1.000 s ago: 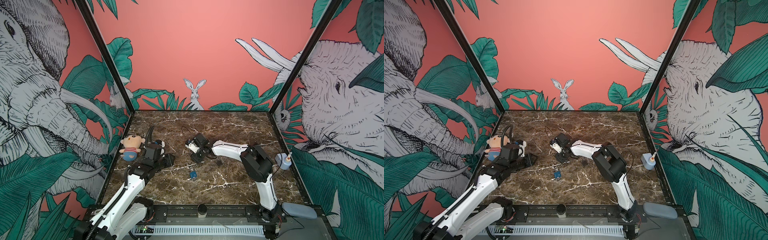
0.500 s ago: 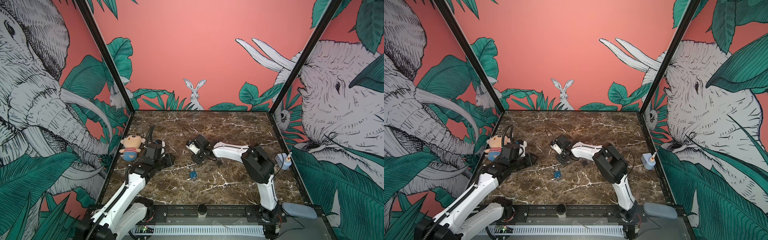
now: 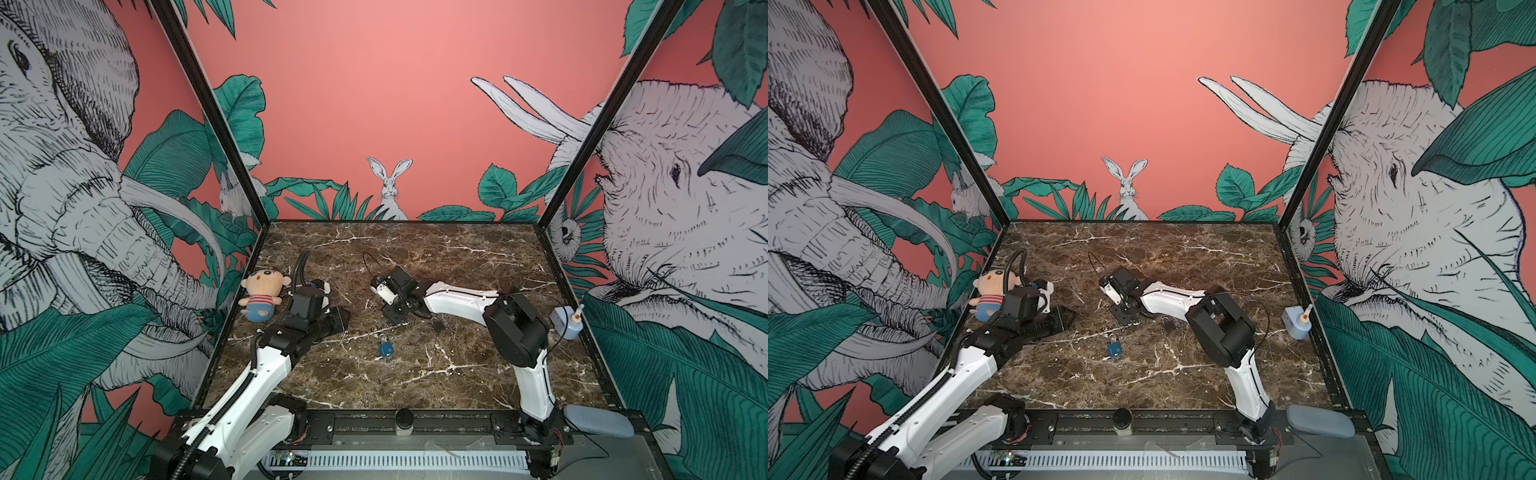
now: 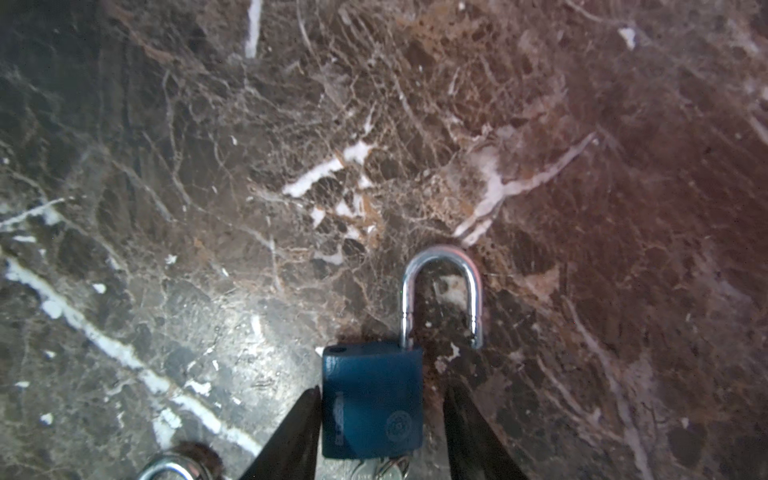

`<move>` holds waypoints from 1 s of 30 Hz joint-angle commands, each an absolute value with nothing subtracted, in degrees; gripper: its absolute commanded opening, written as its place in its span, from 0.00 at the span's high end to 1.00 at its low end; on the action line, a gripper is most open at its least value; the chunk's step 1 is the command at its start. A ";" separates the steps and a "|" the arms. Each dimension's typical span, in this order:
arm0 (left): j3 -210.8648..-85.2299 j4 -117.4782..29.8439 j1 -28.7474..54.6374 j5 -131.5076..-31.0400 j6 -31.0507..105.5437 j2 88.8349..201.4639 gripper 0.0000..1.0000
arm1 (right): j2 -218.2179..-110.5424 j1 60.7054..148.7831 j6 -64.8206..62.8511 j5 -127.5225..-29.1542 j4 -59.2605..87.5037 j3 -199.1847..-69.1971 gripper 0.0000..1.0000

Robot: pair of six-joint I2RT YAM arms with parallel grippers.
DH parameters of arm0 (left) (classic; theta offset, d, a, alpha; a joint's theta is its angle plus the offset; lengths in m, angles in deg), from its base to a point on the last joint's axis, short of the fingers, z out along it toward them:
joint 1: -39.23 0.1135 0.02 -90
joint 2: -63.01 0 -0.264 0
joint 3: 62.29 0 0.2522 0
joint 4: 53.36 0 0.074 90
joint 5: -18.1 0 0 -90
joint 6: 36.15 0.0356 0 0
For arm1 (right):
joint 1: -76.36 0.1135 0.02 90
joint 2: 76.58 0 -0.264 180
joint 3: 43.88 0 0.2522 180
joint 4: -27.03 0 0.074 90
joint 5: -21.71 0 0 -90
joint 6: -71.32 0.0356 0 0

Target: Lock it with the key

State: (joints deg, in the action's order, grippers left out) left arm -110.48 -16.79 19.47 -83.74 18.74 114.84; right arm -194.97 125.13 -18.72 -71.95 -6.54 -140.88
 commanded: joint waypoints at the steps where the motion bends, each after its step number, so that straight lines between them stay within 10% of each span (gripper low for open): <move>1: -109.89 -17.18 19.90 -84.12 18.46 114.53 0.62 | -196.86 125.58 -18.95 -71.91 -7.43 -142.38 0.52; 17: -109.88 -17.28 20.16 -84.48 18.47 114.66 0.62 | -198.82 126.18 -20.20 -69.59 -8.97 -143.19 0.53; 30: -110.23 -18.41 20.25 -86.53 18.94 114.50 0.62 | -196.07 126.81 -19.95 -68.17 -6.44 -141.17 0.84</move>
